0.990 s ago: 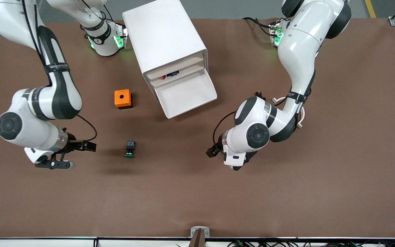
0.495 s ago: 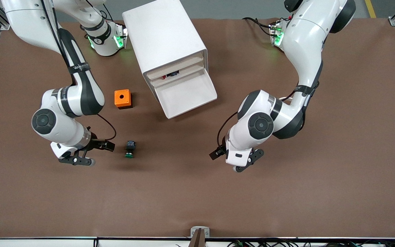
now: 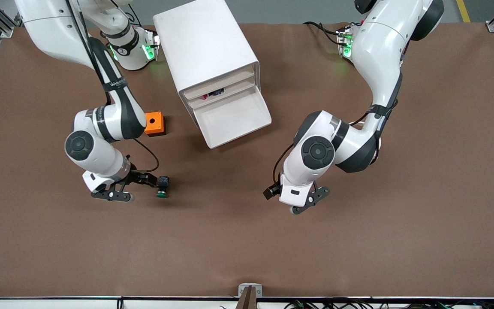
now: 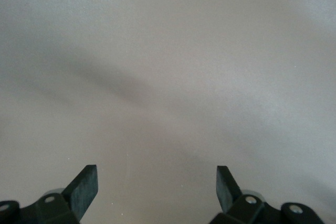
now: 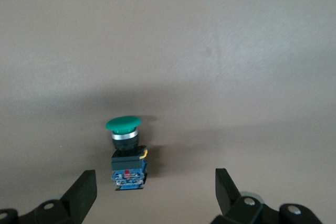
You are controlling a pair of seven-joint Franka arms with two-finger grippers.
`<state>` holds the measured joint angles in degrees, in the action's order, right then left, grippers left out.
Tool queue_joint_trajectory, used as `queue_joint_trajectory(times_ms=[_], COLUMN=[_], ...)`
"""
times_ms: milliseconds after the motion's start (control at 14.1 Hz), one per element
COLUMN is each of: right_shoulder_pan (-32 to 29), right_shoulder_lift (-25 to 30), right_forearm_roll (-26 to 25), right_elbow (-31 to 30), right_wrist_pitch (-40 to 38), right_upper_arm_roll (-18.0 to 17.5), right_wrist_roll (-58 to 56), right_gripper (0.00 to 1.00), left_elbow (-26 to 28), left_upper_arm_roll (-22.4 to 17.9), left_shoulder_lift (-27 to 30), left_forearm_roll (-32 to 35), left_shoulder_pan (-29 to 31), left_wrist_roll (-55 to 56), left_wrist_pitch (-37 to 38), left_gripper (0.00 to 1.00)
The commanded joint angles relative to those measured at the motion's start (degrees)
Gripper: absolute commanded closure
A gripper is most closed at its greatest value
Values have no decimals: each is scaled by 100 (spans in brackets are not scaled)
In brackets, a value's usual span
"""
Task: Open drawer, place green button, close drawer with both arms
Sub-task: 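Grasp the green push-button with the right gripper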
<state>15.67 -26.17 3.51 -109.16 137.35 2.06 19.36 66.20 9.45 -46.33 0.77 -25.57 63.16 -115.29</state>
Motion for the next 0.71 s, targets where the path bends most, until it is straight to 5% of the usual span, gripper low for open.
queue_joint_trajectory(times_ms=[0, 636], right_shoulder_pan=[234, 543], right_shoulder_lift=[-72, -459], right_forearm_roll=[54, 54], right_elbow=[-193, -370], right_wrist_pitch=[318, 1004], right_upper_arm_roll=[40, 40], right_wrist_roll=[366, 692], right_gripper=[0, 0], left_elbow=[147, 209], left_upper_arm_roll=[13, 84], left_shoulder_lift=[107, 142], left_forearm_roll=[187, 187], left_shoulder_pan=[-44, 0], left_wrist_roll=[-32, -23], left_wrist_pitch=[-37, -29], left_gripper=[1, 1])
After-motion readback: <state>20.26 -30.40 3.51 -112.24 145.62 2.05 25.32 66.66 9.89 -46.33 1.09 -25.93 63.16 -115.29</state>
